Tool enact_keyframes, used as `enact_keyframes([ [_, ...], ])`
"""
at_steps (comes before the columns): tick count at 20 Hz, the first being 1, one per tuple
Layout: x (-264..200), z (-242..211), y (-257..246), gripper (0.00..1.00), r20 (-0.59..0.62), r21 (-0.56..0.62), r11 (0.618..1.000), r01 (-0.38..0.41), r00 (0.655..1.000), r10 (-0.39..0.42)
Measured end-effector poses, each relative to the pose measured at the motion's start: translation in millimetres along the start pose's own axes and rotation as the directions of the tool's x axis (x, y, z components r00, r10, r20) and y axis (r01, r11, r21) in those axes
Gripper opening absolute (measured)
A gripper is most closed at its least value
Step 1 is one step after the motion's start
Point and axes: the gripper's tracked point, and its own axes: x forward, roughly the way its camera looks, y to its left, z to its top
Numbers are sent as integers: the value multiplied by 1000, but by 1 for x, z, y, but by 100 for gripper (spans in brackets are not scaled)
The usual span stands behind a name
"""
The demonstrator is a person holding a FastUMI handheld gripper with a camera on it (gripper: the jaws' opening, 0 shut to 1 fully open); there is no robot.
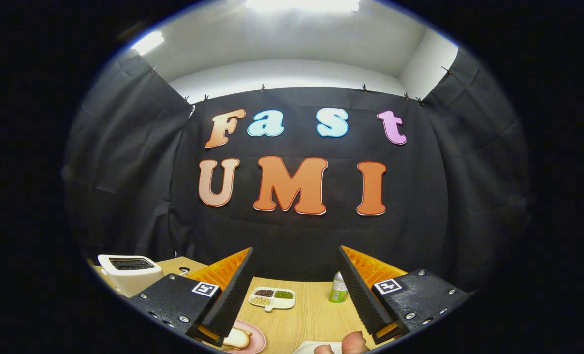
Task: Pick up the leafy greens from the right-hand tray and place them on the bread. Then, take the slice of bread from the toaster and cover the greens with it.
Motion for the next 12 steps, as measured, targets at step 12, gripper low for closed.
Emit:
enact_keyframes([
  [12, -2, -4, -11, 98, -11, 23, 999, 25, 1000, -25],
])
